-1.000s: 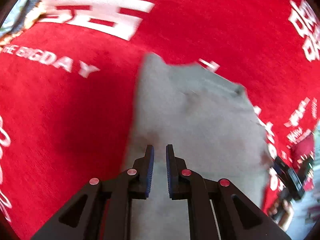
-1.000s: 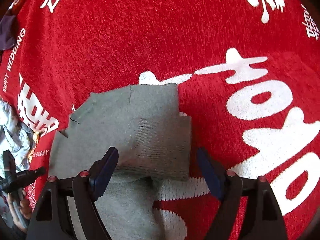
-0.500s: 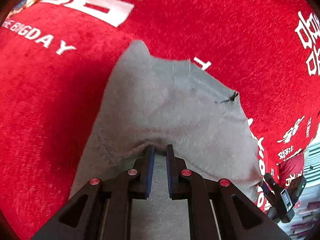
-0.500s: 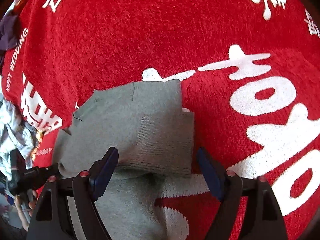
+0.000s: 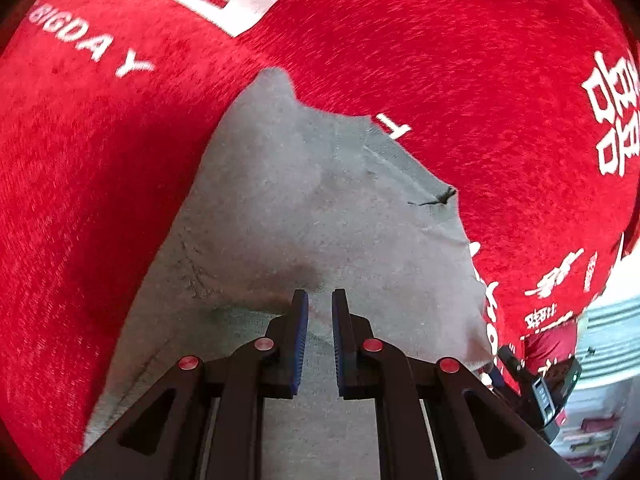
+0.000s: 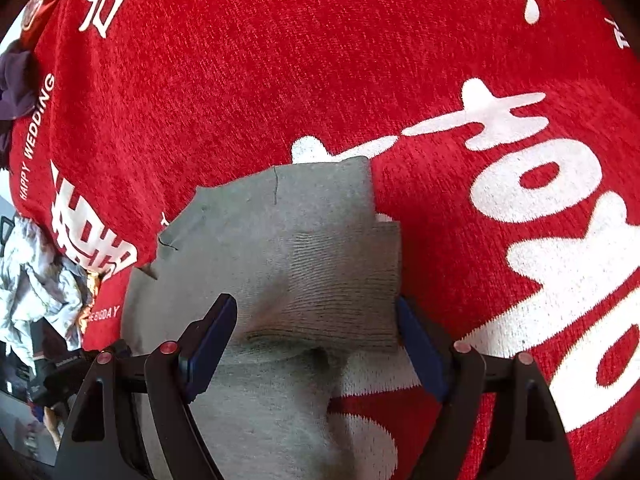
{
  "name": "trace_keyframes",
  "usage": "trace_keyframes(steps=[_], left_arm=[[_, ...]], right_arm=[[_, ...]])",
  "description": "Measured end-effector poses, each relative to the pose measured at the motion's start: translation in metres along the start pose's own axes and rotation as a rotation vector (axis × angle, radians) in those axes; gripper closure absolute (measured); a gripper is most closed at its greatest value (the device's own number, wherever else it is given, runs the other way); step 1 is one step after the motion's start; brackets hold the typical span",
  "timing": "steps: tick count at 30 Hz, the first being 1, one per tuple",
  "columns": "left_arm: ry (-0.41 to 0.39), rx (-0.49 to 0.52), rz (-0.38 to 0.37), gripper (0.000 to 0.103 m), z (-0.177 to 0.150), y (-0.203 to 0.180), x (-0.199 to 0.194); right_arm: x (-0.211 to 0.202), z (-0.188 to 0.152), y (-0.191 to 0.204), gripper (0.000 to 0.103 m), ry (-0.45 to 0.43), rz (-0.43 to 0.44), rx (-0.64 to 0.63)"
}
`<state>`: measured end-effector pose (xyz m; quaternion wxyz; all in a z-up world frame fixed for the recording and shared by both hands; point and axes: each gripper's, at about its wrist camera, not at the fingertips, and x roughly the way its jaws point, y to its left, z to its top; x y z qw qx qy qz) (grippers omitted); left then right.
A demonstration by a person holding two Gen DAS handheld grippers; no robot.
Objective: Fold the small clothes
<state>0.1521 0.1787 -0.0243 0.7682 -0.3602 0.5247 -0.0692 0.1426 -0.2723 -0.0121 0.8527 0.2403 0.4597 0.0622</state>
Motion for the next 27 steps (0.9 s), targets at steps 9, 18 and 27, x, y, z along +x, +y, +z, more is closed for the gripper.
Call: trace_keyframes(steps=[9,18,27], left_arm=[[0.025,-0.154,0.102,0.092,-0.019,0.019,-0.001],[-0.06,-0.061,0.192,0.092,-0.022,0.012,-0.013],[-0.032,-0.152,0.144,0.092,-0.011,0.012,-0.003]], right_arm=[[0.004,-0.001,-0.005,0.019,0.013,0.0,0.0],[0.006,-0.003,-0.006,0.019,0.018,0.0,-0.005],[0.007,-0.004,-0.006,0.019,0.018,0.004,0.001]])
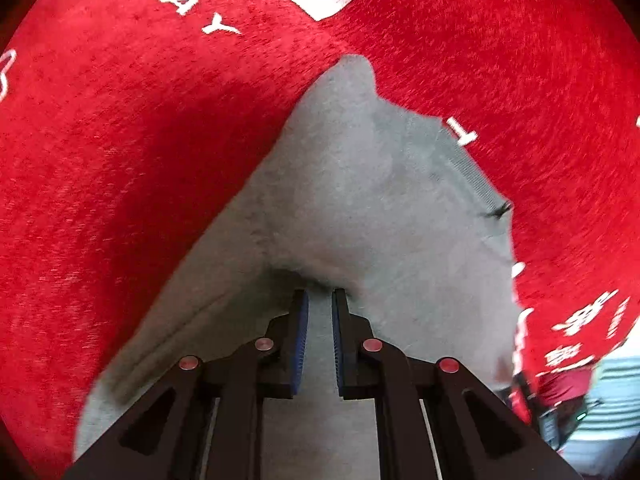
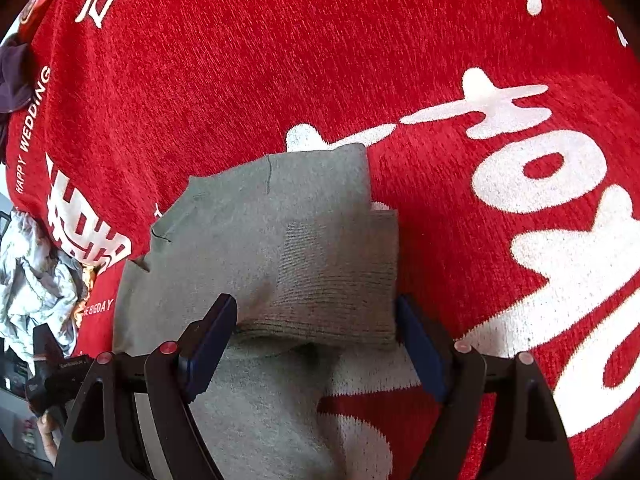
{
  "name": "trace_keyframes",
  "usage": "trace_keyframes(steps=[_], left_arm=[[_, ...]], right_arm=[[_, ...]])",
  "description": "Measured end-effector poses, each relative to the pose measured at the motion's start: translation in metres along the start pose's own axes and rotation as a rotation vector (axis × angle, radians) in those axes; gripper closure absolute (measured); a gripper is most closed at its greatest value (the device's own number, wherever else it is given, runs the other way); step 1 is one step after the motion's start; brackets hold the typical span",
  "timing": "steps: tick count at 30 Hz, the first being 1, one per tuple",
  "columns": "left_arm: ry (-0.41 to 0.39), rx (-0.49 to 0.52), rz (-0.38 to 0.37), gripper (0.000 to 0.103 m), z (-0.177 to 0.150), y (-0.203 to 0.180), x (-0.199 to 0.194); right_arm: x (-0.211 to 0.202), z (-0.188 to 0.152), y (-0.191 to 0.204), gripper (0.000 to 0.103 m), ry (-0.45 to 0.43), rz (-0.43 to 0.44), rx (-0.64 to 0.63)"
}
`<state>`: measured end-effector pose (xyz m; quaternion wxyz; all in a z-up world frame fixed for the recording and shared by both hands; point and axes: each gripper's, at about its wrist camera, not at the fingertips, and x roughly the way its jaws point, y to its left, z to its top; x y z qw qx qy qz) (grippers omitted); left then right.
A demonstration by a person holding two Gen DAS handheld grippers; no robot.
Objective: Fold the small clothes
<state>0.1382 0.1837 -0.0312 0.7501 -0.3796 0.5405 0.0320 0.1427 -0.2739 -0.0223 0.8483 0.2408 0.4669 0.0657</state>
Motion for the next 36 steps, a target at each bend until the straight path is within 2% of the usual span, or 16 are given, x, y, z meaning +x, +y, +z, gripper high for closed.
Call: trace_keyframes(steps=[1,2,5,7,11,18,21,22,23,24,27,30,32,34,35,36], left_arm=[[-0.012,-0.01,-0.01,0.092,0.0,0.0,-0.001],[-0.041,-0.007,-0.051,0.103,0.0,-0.001,-0.005],[-0.013,0.062,-0.016,0.103,-0.003,-0.01,-0.006],[-0.03,0.093,0.0,0.103,-0.005,-0.013,-0.007],[-0.023,0.01,0.045,0.103,-0.002,-0.003,-0.007],[-0.018,-0.032,-0.006,0.103,-0.008,0.007,-0.018],[0.006,-0.073,-0.107,0.103,-0.014,0.013,-0.026],[-0.003,-0.056,-0.181,0.103,-0.016,0.013,-0.031],[-0.023,-0.039,-0.217,0.103,-0.017,0.01,-0.035],[-0.067,0.0,-0.217,0.103,-0.021,0.005,-0.047],[-0.123,0.039,-0.217,0.102,-0.025,-0.004,-0.063],[-0.113,0.076,-0.151,0.102,-0.028,-0.013,-0.064],[-0.125,0.056,-0.151,0.102,-0.031,-0.013,-0.064],[-0.128,0.006,-0.23,0.102,-0.04,-0.012,-0.064],[-0.107,0.027,-0.27,0.102,-0.045,-0.017,-0.062],[-0.111,0.034,-0.268,0.102,-0.046,-0.018,-0.062]], right_arm=[[0.0,0.0,-0.001,0.019,0.0,0.002,0.004],[0.0,0.0,-0.001,0.019,0.0,0.005,0.007],[0.0,0.0,-0.002,0.019,-0.001,0.008,0.005],[0.001,-0.001,-0.002,0.019,0.0,0.008,0.002],[0.001,-0.001,-0.002,0.019,-0.001,0.009,0.004],[0.001,-0.001,0.0,0.019,-0.003,0.01,0.004],[-0.002,-0.001,0.002,0.019,-0.013,-0.001,-0.003],[-0.005,-0.001,0.003,0.019,-0.027,-0.015,-0.013],[-0.01,-0.002,0.008,0.019,-0.051,-0.029,-0.034],[-0.015,-0.002,0.011,0.019,-0.065,-0.036,-0.048],[-0.035,-0.007,0.034,0.019,-0.141,-0.082,-0.129],[-0.056,-0.02,0.067,0.016,-0.23,-0.066,-0.193],[-0.065,-0.032,0.087,0.011,-0.28,-0.069,-0.195],[-0.07,-0.049,0.11,0.01,-0.307,-0.076,-0.145],[-0.073,-0.059,0.12,0.009,-0.32,-0.078,-0.116],[-0.075,-0.067,0.128,0.009,-0.326,-0.068,-0.09]])
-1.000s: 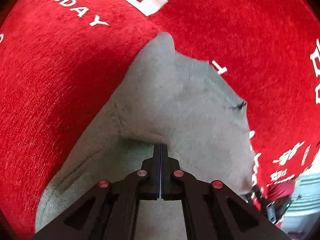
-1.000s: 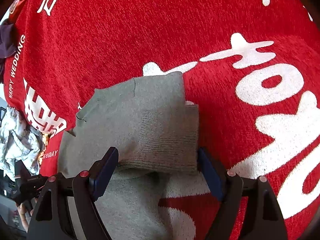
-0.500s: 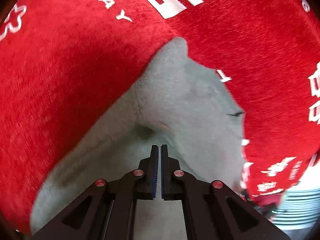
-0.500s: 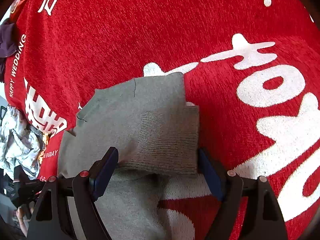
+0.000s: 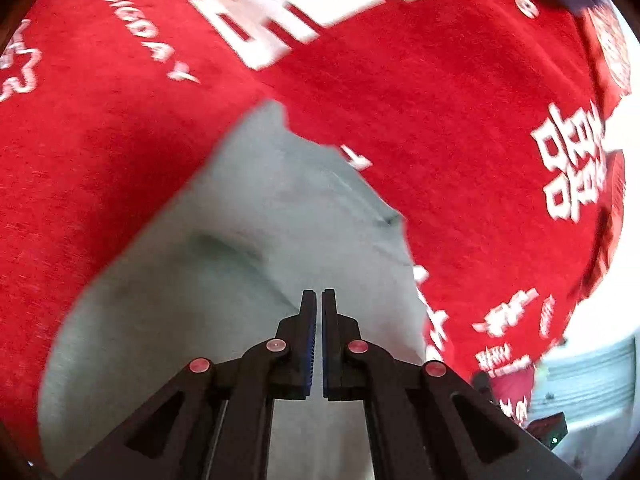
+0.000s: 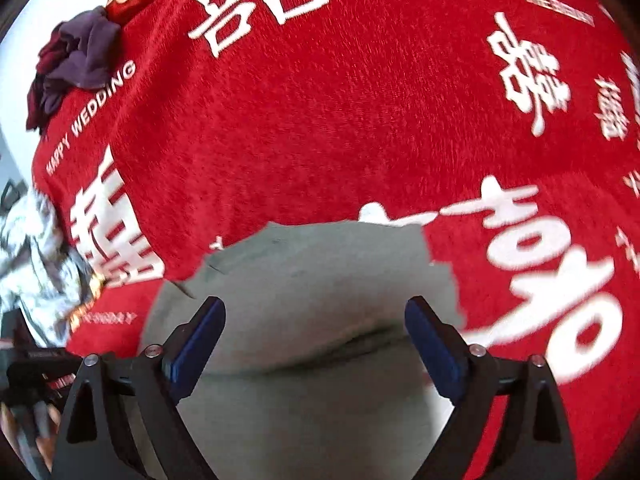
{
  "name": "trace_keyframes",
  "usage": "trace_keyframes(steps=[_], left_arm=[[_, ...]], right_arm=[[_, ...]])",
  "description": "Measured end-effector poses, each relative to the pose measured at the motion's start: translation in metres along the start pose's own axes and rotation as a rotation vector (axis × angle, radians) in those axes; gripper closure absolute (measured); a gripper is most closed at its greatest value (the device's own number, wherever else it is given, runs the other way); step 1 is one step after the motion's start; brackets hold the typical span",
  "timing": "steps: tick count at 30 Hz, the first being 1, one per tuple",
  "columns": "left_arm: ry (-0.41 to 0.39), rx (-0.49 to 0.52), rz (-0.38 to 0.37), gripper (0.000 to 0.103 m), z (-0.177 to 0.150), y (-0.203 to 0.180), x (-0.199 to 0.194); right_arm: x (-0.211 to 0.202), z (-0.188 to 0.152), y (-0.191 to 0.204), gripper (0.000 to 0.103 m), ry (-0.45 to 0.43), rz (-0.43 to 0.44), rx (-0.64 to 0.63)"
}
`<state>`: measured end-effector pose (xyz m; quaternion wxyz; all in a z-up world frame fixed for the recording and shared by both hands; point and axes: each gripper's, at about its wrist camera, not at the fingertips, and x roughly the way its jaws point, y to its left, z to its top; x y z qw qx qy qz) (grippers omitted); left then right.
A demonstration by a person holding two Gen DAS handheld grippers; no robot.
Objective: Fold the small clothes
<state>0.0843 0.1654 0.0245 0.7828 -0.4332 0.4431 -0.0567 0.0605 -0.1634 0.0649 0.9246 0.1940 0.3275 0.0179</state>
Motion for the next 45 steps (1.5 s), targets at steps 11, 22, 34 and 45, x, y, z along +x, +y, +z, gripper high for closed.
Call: trace_keyframes(steps=[11,22,34,45], left_arm=[[-0.079,-0.072,0.049,0.102,-0.027,-0.024,0.005],[-0.111,-0.041,0.069,0.102,-0.034,-0.027,0.002],[-0.077,-0.034,0.111,0.102,-0.033,-0.022,0.009],[-0.121,0.146,0.349,0.102,-0.035,-0.045,0.007]], right_arm=[[-0.041,-0.038,0.048,0.001,-0.088,0.151,0.202],[-0.029,-0.057,0.025,0.001,-0.006,0.096,0.342],[-0.03,-0.06,0.023,0.001,-0.009,0.096,0.344],[-0.022,-0.063,0.03,0.001,0.013,0.177,0.288]])
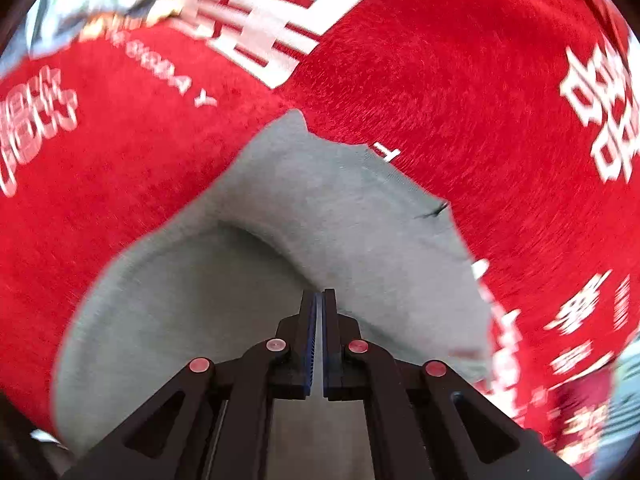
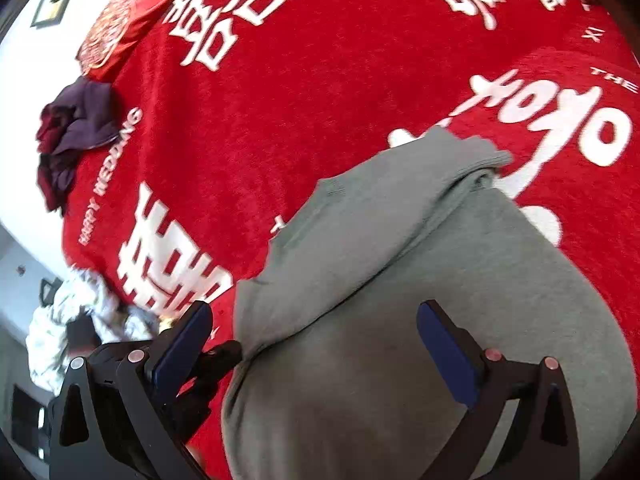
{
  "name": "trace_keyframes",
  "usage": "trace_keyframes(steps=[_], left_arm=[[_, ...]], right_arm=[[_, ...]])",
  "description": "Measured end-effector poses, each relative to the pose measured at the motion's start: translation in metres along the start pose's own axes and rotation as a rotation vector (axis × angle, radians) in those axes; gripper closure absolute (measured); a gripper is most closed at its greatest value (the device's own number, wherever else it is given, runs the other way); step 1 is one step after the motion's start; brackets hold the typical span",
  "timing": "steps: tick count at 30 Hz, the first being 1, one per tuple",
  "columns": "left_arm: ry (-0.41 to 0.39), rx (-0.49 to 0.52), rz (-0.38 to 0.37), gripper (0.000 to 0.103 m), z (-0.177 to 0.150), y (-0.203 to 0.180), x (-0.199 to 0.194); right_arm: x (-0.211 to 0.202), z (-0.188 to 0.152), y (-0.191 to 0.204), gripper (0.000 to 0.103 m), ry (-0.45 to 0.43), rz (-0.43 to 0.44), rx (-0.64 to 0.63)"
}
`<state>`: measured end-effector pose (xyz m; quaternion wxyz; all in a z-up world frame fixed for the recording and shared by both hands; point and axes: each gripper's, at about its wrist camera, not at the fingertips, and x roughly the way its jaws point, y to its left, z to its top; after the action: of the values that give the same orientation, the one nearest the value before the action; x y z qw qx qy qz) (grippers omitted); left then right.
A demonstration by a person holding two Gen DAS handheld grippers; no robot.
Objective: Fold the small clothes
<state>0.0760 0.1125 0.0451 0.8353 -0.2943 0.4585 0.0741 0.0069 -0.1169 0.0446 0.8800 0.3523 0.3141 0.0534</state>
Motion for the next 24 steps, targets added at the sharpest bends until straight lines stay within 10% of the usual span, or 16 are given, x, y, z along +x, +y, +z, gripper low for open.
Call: trace_keyframes(steps=[4,7,11,13,17,24], left_arm=[[-0.188,0.312,0.197,0.102,-0.001,-0.028,-0.031],[-0.189,0.459,0.268,0.102,-0.001,-0.035,-0.037],[0.055,0.387,0.214,0.102,0.007,-0.01,-0.029],[0.036,0.331,0.124,0.102,0.01,0.0,-0.036],[-0.064,0.343,0.219,0.102,0.009,0.004,-0.054],[0.043,0.349,0.265,0.102,0.006,0.017,-0.04]], right_arm=[[-0.021,0.005,0.016,0.001,-0.035,-0.032,-0.224],[-0.04,0.009,0.012,0.001,-0.053,-0.099,-0.357],[-0.054,0.014,-0.007,0.001,-0.037,-0.217,-0.409],[-0.051,0.01,-0.016,0.001,0.033,-0.265,-0.448],[-0.05,-0.003,-0.028,0.001,0.1,-0.28,-0.48],[-0.045,-0.019,-0.037,0.001,0.179,-0.268,-0.453]])
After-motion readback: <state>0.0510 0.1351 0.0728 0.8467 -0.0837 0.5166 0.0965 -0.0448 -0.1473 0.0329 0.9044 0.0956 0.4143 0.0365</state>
